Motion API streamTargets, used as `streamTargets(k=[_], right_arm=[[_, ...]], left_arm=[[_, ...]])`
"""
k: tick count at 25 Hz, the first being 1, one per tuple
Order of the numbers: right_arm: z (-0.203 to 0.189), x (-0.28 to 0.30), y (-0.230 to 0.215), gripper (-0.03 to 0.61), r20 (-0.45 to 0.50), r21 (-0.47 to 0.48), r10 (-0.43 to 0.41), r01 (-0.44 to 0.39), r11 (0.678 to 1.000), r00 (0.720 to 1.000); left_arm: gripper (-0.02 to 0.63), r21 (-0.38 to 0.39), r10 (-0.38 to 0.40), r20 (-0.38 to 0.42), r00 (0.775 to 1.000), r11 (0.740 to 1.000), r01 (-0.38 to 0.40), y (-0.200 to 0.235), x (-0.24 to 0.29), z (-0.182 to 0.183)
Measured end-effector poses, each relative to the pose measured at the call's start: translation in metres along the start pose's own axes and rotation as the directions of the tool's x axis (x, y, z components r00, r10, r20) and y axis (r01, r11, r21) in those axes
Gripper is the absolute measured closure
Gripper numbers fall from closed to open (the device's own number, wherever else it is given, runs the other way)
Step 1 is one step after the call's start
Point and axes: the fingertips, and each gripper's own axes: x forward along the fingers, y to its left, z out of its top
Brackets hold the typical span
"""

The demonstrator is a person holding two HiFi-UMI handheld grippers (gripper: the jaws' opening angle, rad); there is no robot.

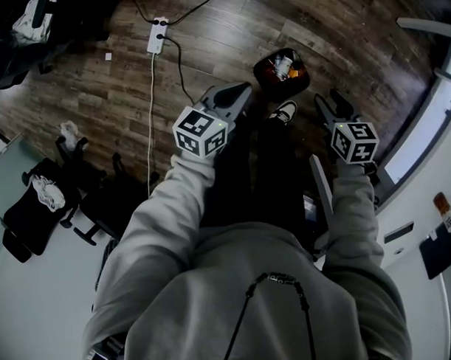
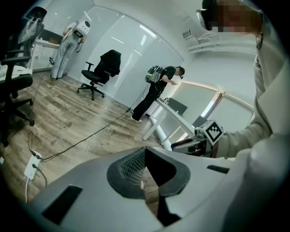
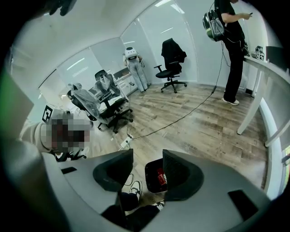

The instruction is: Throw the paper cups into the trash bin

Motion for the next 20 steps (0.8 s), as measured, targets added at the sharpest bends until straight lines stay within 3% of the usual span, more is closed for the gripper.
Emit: streamTargets(k=[9,10,12,20], right_arm=[[0.068,-0.083,0.047,0.397,0.086,-0.064,0.005,0.001,0.998,0.996],[0.076,-0.091,0.051,0.407,0.097,-0.065,0.005,0.001,0.998,0.995],[0.086,-0.109,0.063,0.557,0.115,-0.054,0.035,-0.029,0.998,0.993],[0.099,-0.15,0.094,0.56,0.168,-0.081,0.052,-0.039,0.996,0.984]], left_arm=[[0.611,0.105,-0.019,0.046,0.999,0.994,0.014,-0.06,-0.038,0.084],[0.611,0.116,-0.019,0.053,0.998,0.993,0.013,-0.063,-0.043,0.093],[0.611,0.125,-0.026,0.054,0.998,0.992,0.019,-0.075,-0.056,0.103],[0.611,0.139,-0.036,0.105,0.994,0.99,0.022,-0.109,-0.092,0.123]])
